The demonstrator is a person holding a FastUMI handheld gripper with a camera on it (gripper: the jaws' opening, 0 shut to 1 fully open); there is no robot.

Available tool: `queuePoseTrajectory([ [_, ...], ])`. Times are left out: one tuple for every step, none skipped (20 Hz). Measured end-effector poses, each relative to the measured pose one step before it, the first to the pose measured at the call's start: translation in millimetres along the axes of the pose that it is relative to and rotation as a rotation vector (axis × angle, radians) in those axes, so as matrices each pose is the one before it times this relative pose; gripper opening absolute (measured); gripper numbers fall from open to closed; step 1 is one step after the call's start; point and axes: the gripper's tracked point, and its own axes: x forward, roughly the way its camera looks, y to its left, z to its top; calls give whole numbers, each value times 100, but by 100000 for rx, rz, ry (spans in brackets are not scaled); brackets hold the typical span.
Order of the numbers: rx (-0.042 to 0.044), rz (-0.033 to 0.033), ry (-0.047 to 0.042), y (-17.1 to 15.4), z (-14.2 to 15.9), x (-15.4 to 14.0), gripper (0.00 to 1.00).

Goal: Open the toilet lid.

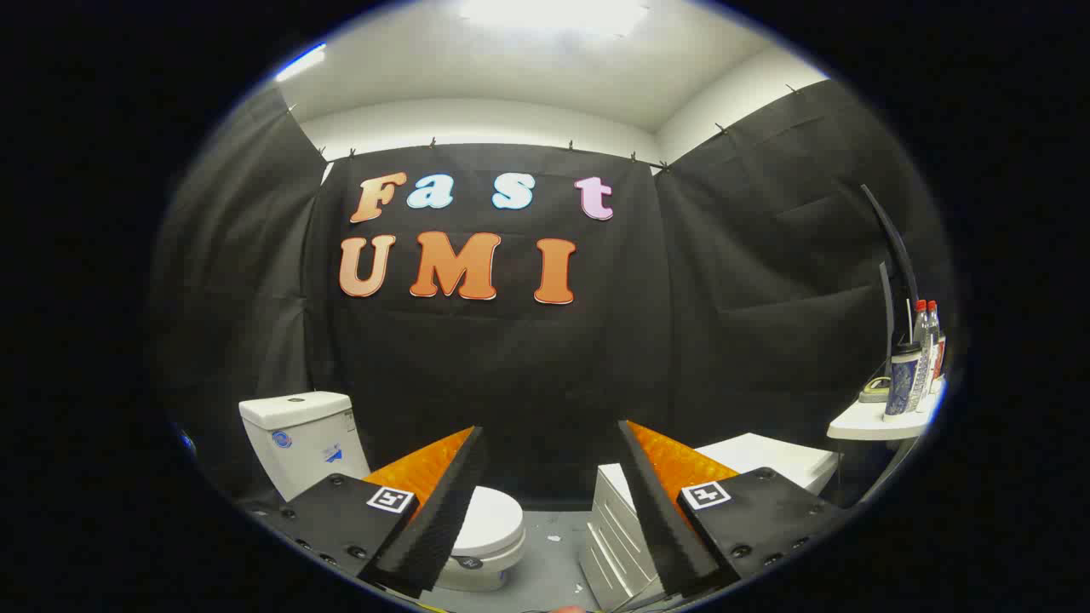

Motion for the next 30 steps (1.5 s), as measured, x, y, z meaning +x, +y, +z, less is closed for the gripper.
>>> queuePoseTrajectory([
  [142, -239, -178, -88, 31, 78, 98],
  [150, -285, -71, -186, -62, -80, 98],
  [219, -149, 7, -110, -78, 122, 98],
  [389, -334, 96, -106, -17, 19, 98],
  [449, -219, 93, -147, 92, -11, 98],
  [340, -131, 175, -30, -52, 31, 98],
  [154, -67, 163, -42, -75, 12, 98],
  [31, -201, -40, 23, 42, -86, 98],
  [-24, -100, -181, -5, 31, 67, 98],
  [-139, -58, -216, -15, 64, 4, 98],
  [-100, -152, -143, -17, 34, -6, 98],
  [-24, -32, -196, -47, 17, -32, 98],
  [-43, -2, -11, 80, -20, -49, 98],
  [-37, 85, 45, 41, 27, -4, 98],
  [-8, 51, -6, 64, -25, -28, 98],
  [45, 97, -92, -86, -16, -97, 98],
  [-35, 76, -40, 74, -36, 38, 98],
  [5, -30, -24, 36, 103, 28, 98],
  [94, 59, 15, -31, -39, -11, 98],
  [35, -26, -26, 47, 40, -45, 98],
  [-59, -76, -102, -18, -30, 116, 98],
  [-440, 2, -157, -30, 149, 7, 98],
  [-537, -251, -526, -127, 135, -24, 98],
  [-389, -805, -987, -246, 359, 152, 98],
  [-279, -1033, -1537, -358, 535, 279, 98],
  [-100, -896, -1551, -325, 730, 395, 98],
  [34, -556, -578, -157, 362, 323, 98],
  [-161, 392, -676, 123, 224, 235, 98],
  [-709, 274, -953, 37, 339, 434, 98],
  [-1448, 357, -808, 107, 357, 672, 98],
])
